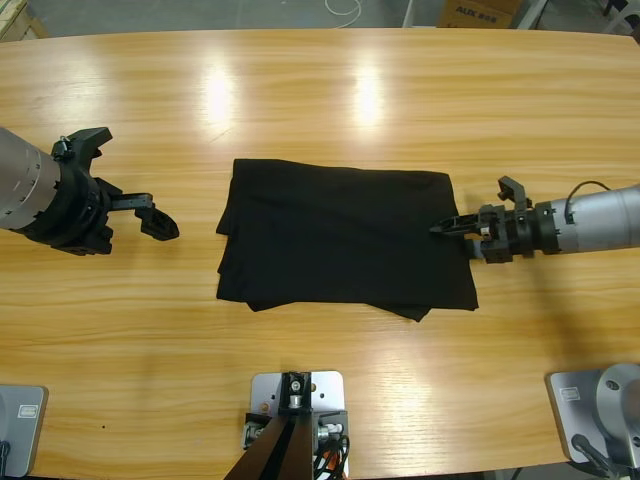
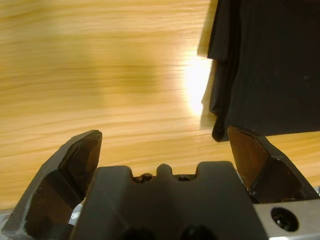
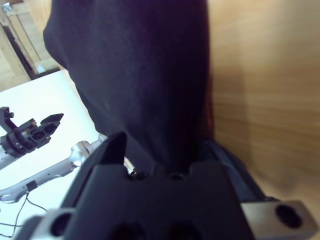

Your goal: Fold clothes

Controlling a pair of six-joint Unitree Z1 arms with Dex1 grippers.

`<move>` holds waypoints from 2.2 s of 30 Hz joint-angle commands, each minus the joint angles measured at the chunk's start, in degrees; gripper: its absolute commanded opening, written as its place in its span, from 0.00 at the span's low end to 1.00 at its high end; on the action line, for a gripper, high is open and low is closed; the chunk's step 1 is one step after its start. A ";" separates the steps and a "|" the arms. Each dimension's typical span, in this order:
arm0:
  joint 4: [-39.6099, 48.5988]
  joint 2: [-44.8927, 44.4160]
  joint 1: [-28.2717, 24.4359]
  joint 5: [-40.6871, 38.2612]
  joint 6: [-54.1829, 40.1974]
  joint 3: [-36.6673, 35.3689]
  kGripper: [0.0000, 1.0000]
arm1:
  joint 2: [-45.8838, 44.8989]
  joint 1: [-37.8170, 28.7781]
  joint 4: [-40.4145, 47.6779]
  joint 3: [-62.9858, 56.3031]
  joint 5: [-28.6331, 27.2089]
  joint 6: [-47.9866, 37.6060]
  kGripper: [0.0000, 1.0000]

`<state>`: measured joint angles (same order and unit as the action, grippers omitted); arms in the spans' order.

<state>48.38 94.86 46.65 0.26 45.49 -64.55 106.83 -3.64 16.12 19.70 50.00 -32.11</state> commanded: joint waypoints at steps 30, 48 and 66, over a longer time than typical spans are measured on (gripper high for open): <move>-0.97 -1.29 0.37 0.71 -0.05 4.87 0.98 | -21.98 -26.93 -80.15 41.73 -72.22 0.19 0.00; -2.24 -1.06 0.54 0.71 0.12 6.05 0.98 | 2.65 -55.95 -83.81 63.76 -63.18 -3.08 0.00; -3.50 -1.35 0.54 0.71 0.19 8.74 0.98 | 12.88 -61.04 -83.84 80.27 -54.85 0.70 0.00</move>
<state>45.78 94.58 46.84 0.28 45.49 -57.61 116.60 -63.88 -70.03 97.76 -8.31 -33.98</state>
